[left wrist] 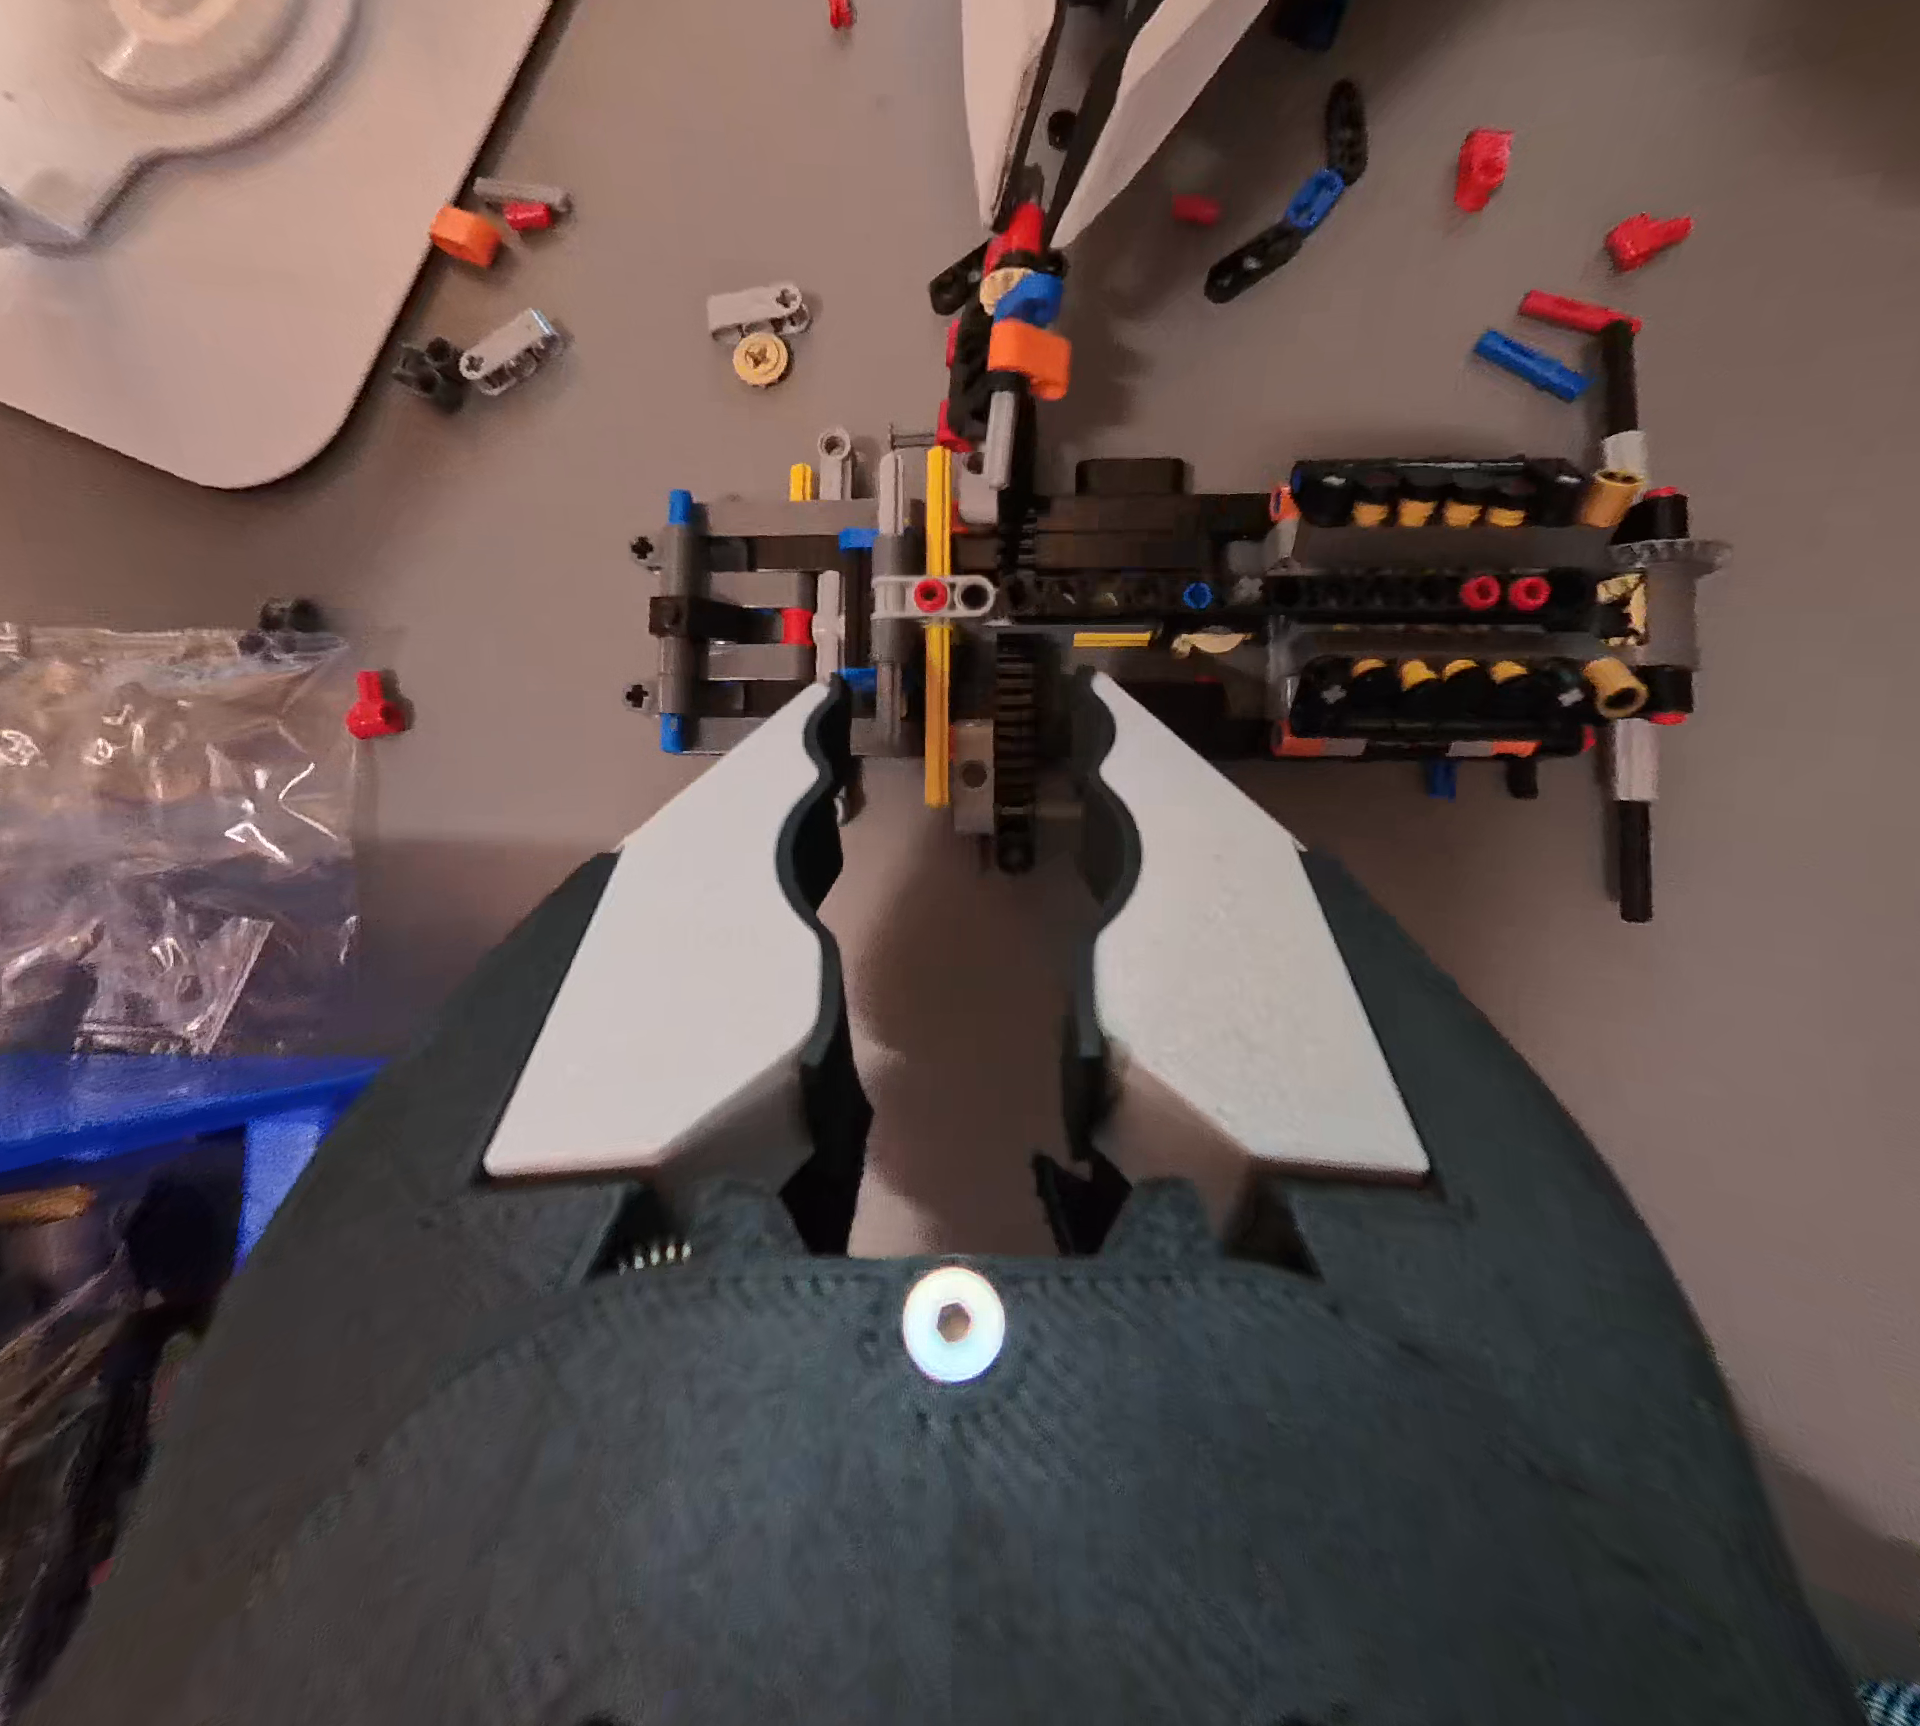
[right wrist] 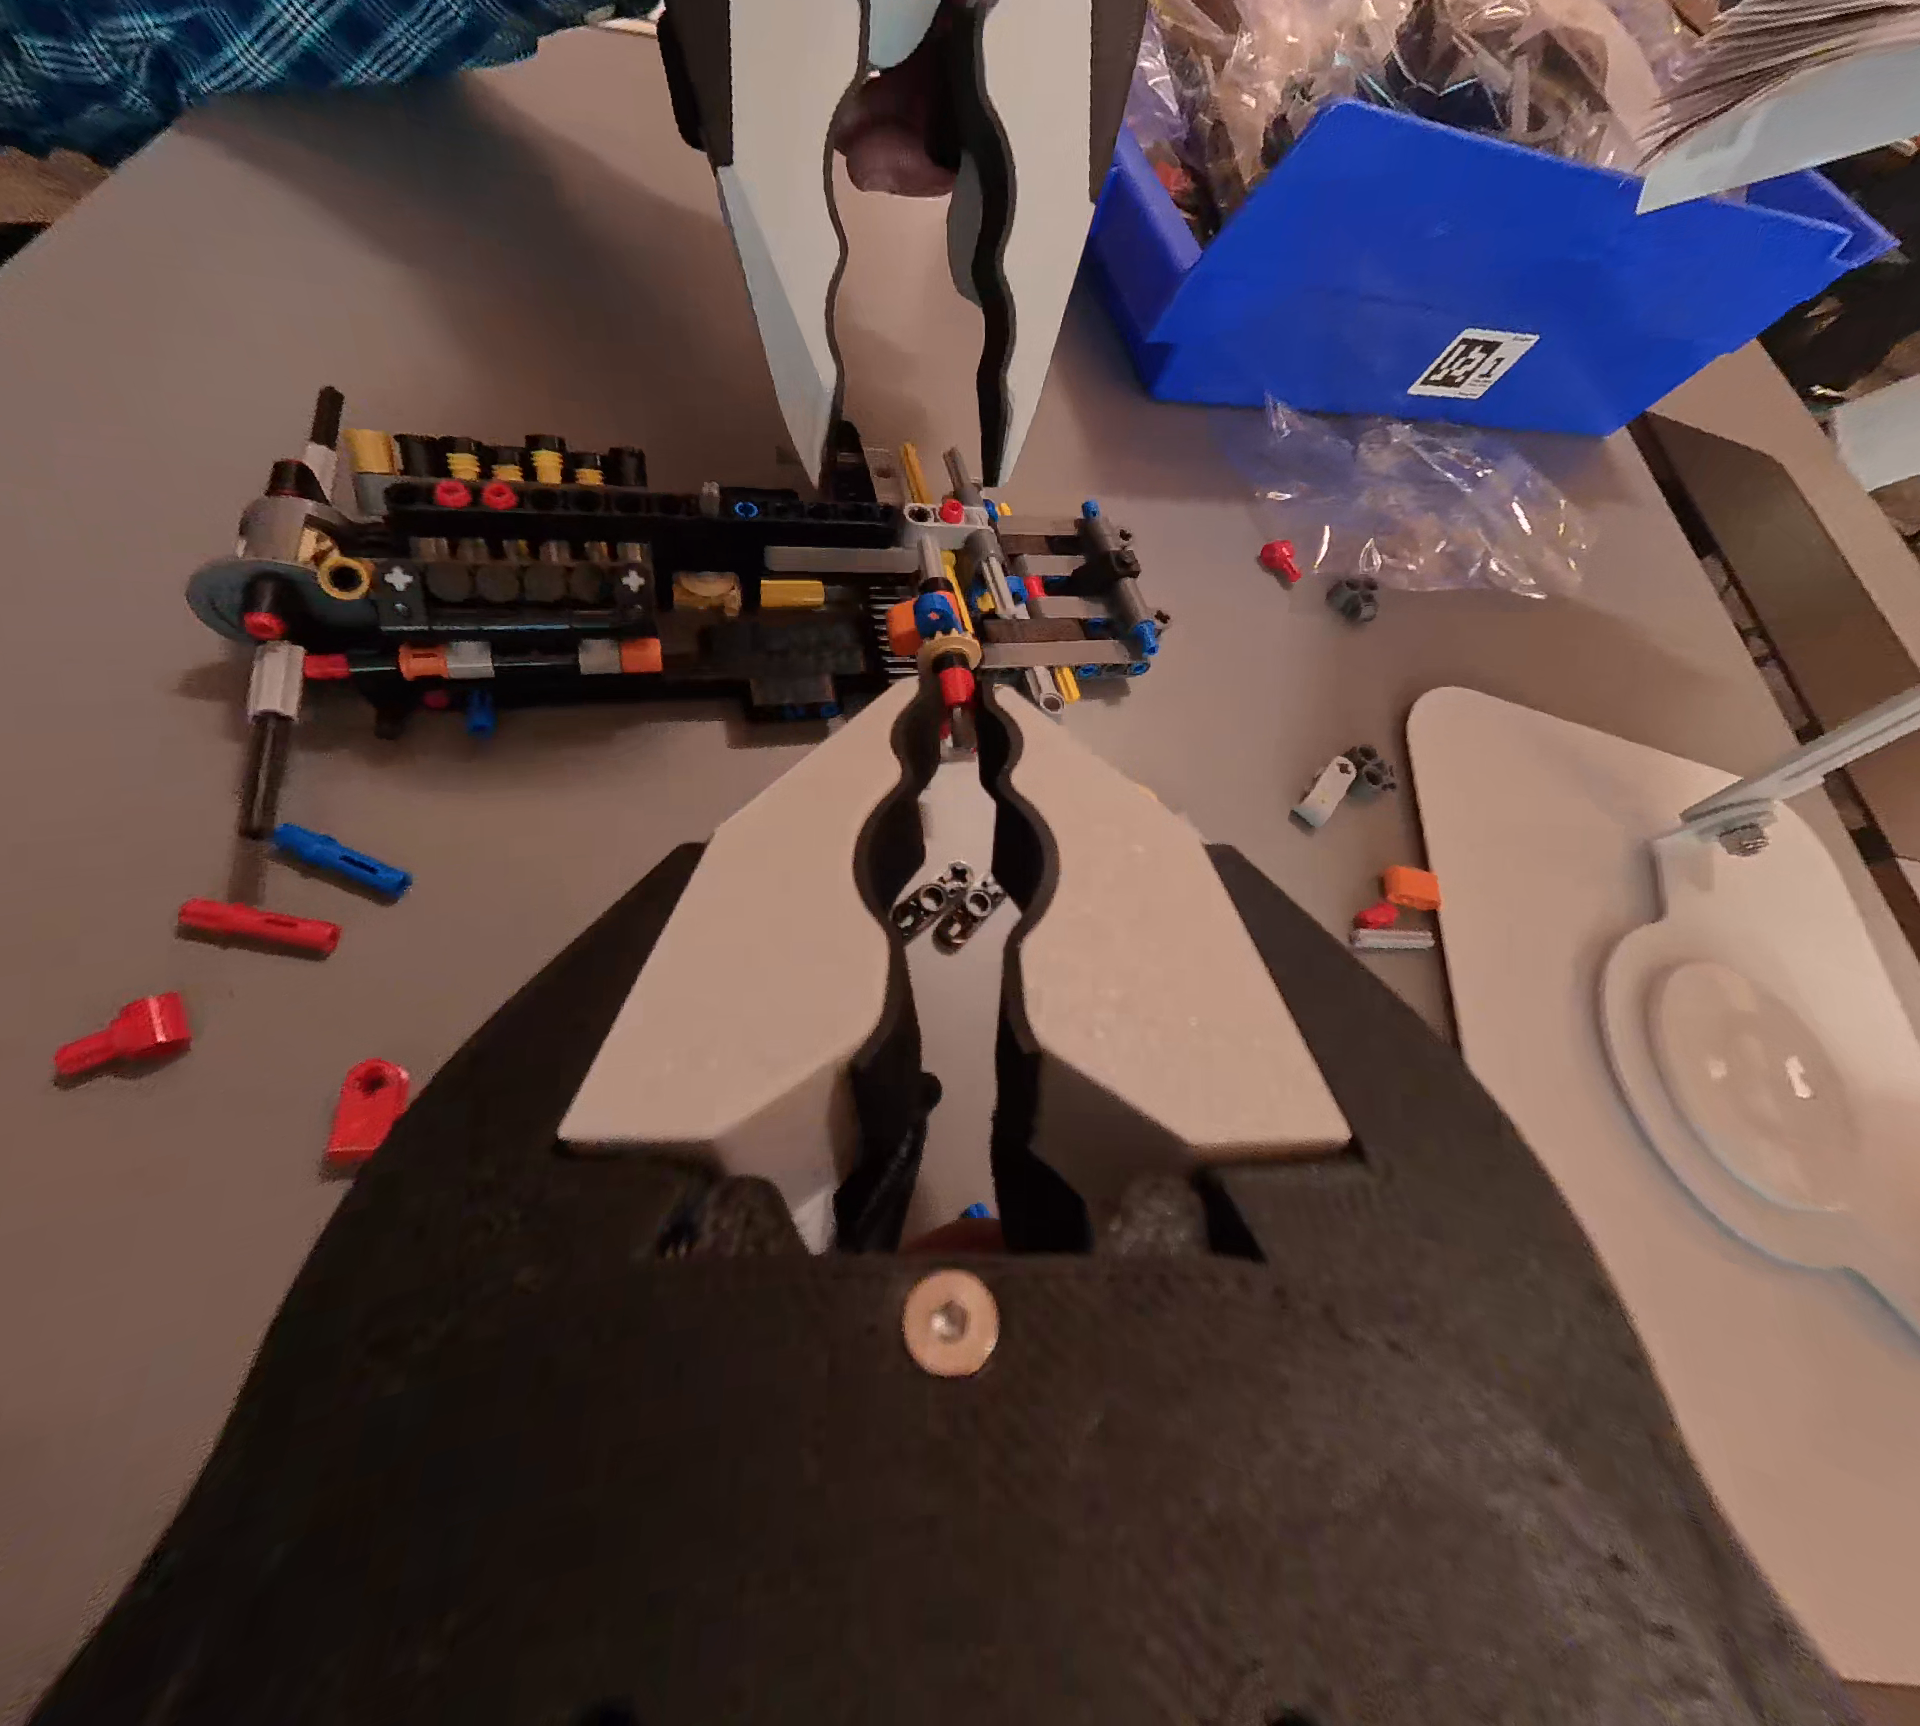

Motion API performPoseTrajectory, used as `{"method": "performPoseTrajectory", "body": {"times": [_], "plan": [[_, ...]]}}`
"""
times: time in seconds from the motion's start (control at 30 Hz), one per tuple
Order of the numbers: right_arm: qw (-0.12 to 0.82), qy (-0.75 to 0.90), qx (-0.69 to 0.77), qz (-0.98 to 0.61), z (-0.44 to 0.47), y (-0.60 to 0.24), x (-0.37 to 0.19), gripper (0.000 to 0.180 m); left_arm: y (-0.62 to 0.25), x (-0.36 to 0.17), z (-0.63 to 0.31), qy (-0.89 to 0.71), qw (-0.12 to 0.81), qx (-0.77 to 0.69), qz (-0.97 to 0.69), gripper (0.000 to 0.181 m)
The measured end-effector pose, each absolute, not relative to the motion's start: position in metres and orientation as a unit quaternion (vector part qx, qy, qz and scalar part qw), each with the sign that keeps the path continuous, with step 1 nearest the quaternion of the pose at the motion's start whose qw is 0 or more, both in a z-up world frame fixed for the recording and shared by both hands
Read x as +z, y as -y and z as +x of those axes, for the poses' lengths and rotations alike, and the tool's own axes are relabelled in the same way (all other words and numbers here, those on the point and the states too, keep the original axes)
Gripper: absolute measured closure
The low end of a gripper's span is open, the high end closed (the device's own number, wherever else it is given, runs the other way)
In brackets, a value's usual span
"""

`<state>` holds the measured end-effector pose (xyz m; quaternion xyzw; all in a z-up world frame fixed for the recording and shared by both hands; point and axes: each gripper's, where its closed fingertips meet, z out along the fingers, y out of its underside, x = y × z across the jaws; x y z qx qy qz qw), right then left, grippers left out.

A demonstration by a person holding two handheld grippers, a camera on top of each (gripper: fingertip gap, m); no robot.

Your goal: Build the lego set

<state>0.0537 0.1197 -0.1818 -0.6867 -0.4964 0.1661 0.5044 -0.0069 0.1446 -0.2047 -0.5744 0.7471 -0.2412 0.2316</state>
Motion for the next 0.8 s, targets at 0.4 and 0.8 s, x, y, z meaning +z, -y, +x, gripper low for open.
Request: {"method": "performPoseTrajectory", "body": {"times": [0.4, 0.8], "plan": [[0.517, 0.514, 0.140, -0.670, 0.0556, -0.1258, -0.1809, 0.176, -0.1472, -0.2083, -0.0031, -0.744, 0.233, -0.245, -0.577, 0.148], [0.525, 0.526, 0.158, -0.650, 0.0545, -0.1218, -0.1818, 0.176, -0.1479, -0.2087, -0.0019, -0.746, 0.238, -0.241, -0.573, 0.149]]}}
